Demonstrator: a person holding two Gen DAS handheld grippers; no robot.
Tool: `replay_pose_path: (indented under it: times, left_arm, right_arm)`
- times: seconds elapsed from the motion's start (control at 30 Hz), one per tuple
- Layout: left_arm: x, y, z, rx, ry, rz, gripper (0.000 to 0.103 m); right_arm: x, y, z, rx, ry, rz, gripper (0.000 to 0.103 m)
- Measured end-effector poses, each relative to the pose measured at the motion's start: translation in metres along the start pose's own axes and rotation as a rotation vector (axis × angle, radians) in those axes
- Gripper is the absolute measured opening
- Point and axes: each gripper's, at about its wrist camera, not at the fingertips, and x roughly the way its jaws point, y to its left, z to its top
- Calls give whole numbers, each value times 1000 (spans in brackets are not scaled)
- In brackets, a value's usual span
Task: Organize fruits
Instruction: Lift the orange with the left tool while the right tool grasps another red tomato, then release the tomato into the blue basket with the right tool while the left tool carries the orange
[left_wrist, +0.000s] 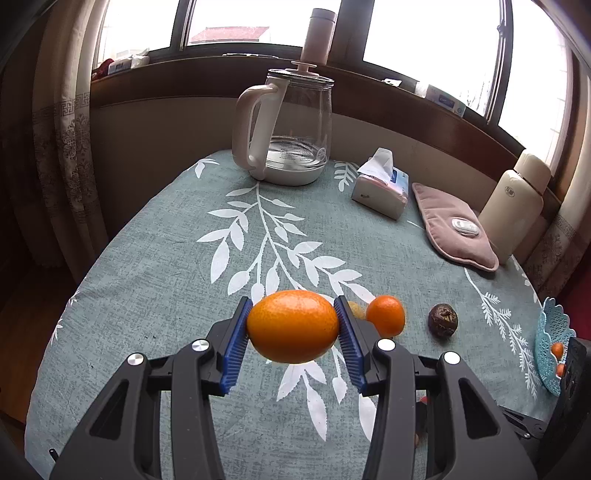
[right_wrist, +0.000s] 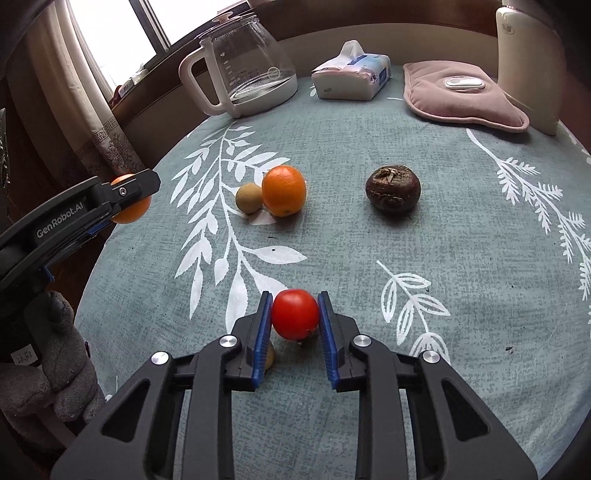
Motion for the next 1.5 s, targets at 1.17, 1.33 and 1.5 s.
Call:
replay_pose_path:
  times: [1.17, 1.33, 1.5]
  left_arm:
    - [5, -49, -23, 94, 56, -84, 46]
    - [7, -55, -24, 104, 61, -89, 46]
    - [7, -63, -24, 116, 61, -91, 46]
  right_arm:
    - [-159, -183, -11, 339, -313, -302, 26]
    - [-164, -204, -15, 378, -313, -334, 26]
    - [-164, -220, -19, 430, -305, -320, 27]
